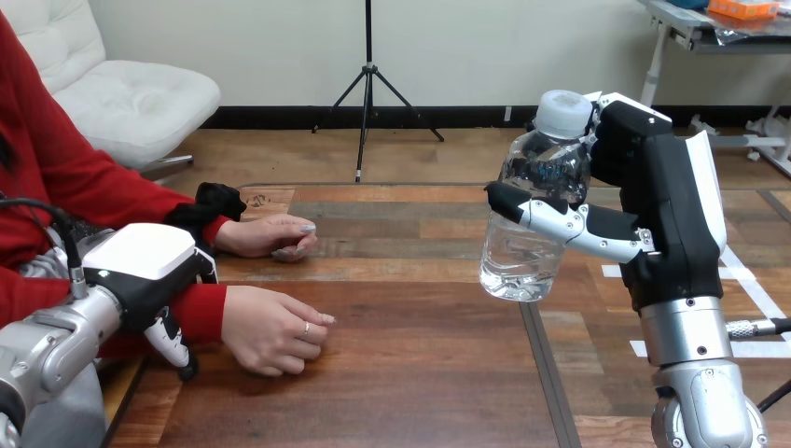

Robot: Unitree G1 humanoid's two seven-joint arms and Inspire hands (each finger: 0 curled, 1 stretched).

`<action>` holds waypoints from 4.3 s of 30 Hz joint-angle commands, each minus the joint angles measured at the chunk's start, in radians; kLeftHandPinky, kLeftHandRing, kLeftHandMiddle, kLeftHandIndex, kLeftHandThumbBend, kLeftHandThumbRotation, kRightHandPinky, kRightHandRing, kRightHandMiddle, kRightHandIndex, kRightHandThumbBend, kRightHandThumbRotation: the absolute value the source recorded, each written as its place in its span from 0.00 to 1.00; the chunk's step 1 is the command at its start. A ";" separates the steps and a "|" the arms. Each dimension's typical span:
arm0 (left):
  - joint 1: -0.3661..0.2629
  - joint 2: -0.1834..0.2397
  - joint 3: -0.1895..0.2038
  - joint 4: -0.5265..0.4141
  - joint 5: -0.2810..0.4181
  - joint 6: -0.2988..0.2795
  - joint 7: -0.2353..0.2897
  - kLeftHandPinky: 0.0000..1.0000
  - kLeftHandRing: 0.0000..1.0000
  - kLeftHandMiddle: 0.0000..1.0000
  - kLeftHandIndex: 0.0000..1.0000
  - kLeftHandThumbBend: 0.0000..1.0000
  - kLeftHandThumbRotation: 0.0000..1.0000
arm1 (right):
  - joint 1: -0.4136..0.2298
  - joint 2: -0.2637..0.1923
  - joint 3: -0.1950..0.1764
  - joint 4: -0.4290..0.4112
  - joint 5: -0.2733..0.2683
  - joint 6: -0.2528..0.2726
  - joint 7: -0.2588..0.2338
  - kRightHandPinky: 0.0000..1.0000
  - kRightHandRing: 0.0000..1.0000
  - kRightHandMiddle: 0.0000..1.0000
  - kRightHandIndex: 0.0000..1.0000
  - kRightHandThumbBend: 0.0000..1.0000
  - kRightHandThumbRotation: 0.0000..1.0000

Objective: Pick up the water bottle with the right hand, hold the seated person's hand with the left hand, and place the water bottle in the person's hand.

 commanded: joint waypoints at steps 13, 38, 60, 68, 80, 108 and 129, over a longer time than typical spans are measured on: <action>-0.024 -0.030 0.014 0.016 -0.036 -0.046 0.027 0.46 0.49 0.53 0.55 0.86 0.06 | -0.107 0.006 0.006 -0.028 0.003 -0.018 0.006 0.27 0.33 0.48 0.50 0.79 0.00; -0.013 -0.037 0.039 0.001 -0.124 -0.183 0.026 0.37 0.42 0.48 0.49 0.81 0.14 | -0.177 0.008 0.022 0.075 -0.059 -0.078 -0.016 0.28 0.35 0.51 0.51 0.82 0.00; -0.017 -0.054 0.057 -0.018 -0.158 -0.288 0.055 0.36 0.42 0.48 0.49 0.78 0.26 | -0.224 0.037 0.057 0.160 -0.097 -0.097 -0.038 0.30 0.35 0.51 0.51 0.83 0.00; -0.022 -0.061 0.059 -0.027 -0.164 -0.313 0.068 0.36 0.42 0.49 0.50 0.78 0.30 | -0.231 0.059 0.072 0.180 -0.096 -0.096 -0.041 0.30 0.36 0.51 0.51 0.83 0.00; -0.027 -0.070 0.059 -0.040 -0.166 -0.351 0.096 0.36 0.43 0.49 0.50 0.77 0.33 | -0.237 0.081 0.098 0.239 -0.110 -0.135 -0.052 0.31 0.37 0.52 0.51 0.83 0.00; -0.006 -0.095 0.097 -0.122 -0.226 -0.418 0.048 0.35 0.42 0.49 0.50 0.79 0.28 | -0.249 0.133 0.146 0.402 -0.113 -0.264 -0.074 0.32 0.38 0.53 0.51 0.85 0.00; 0.045 -0.100 0.151 -0.257 -0.298 -0.444 -0.058 0.35 0.41 0.49 0.50 0.80 0.21 | -0.248 0.169 0.176 0.434 -0.105 -0.286 -0.076 0.31 0.37 0.52 0.51 0.85 0.00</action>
